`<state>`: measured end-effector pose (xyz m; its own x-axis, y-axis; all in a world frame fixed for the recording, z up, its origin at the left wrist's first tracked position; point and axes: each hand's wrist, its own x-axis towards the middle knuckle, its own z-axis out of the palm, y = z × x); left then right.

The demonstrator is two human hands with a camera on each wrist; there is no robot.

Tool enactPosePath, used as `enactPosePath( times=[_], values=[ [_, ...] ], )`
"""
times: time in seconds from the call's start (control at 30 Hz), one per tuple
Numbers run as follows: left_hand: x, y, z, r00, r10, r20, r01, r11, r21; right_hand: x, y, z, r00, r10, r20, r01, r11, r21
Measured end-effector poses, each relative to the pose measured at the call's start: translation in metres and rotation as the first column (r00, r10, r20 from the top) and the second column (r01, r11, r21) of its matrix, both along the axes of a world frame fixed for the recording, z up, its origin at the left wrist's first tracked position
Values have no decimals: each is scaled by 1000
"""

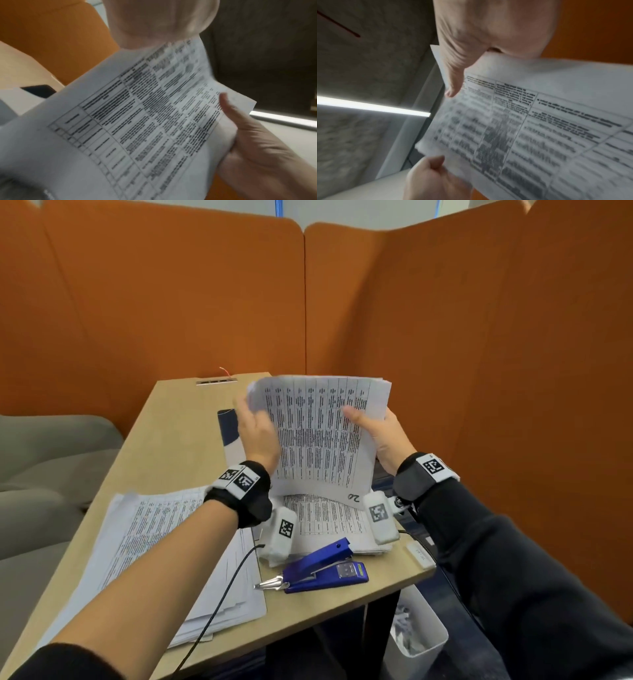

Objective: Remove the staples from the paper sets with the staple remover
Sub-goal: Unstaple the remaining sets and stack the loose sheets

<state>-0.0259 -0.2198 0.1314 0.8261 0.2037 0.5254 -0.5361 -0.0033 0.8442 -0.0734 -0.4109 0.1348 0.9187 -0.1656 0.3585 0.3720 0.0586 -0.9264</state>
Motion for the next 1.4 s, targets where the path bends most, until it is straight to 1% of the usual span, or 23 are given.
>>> enactPosePath(
  times=[0.03,0.1,0.17,0.23,0.3,0.37,0.43,0.5,0.57,0.6,0.7,0.77,0.83,0.9,0.93,1.0,1.03,1.07,1.1,1.17,1.27,1.33,1.4],
  values=[
    [0,-4,5,1000,-20,-9,20,1000,15,2,4,5,999,-36,9,36,999,2],
    [1,-11,12,1000,12,-15,-12,1000,-2,5,9,14,993,-108,40,107,994,10],
    [0,-13,17,996,83,-12,-84,993,-80,7,10,20,990,-119,76,118,993,19],
    [-2,-9,15,993,116,-37,-119,988,-103,4,6,19,992,-100,72,102,994,-28],
    [-4,-4,8,993,70,-96,-73,997,-32,2,0,9,998,-65,4,65,994,-90],
    [-3,-1,2,989,38,-141,-32,999,44,0,-5,1,997,-44,-57,38,994,-99],
    [0,1,4,995,65,-74,-64,998,18,-2,-8,1,997,-41,-58,36,995,-91],
    [3,2,9,993,67,100,-67,998,-1,-2,-9,7,998,-57,-11,56,996,-72],
    [9,3,12,961,55,272,-81,993,82,-1,-10,15,991,-100,84,108,989,-99],
    [11,3,12,945,44,323,-92,986,136,-2,-10,20,981,-129,144,150,978,-147],
    [16,5,10,919,12,394,-121,960,253,-2,-11,31,935,-214,282,301,899,-318],
    [20,10,9,920,43,390,-147,960,240,-4,-10,34,907,-271,323,380,857,-347],
    [20,12,10,917,62,395,-153,967,203,-7,-9,33,898,-274,345,390,859,-333],
    [17,13,13,925,80,371,-142,980,142,-9,-11,32,913,-257,316,345,900,-265],
    [18,13,12,949,82,303,-119,987,106,-8,-14,30,927,-253,276,317,924,-216],
    [22,13,8,995,32,95,-37,998,54,-8,-19,24,971,-185,149,208,966,-154],
    [26,13,3,1000,-22,14,21,998,51,-7,-20,18,991,-111,70,121,980,-160],
    [26,14,0,998,-55,-41,59,994,94,-6,-20,12,999,-36,-12,34,983,-180],
    [26,14,-3,996,-69,-59,78,986,149,-5,-18,5,997,9,-76,-23,981,-192],
    [21,12,-2,999,-36,-12,37,982,184,-3,-12,0,994,-4,-107,-15,984,-175],
    [13,7,12,992,51,116,-61,995,82,-6,1,17,993,-114,-24,110,987,-121],
    [3,4,23,977,98,188,-113,991,73,-8,5,28,988,-151,28,153,984,-96],
    [-8,0,23,966,115,233,-134,988,71,-9,10,30,984,-170,57,175,981,-79]
  ],
)
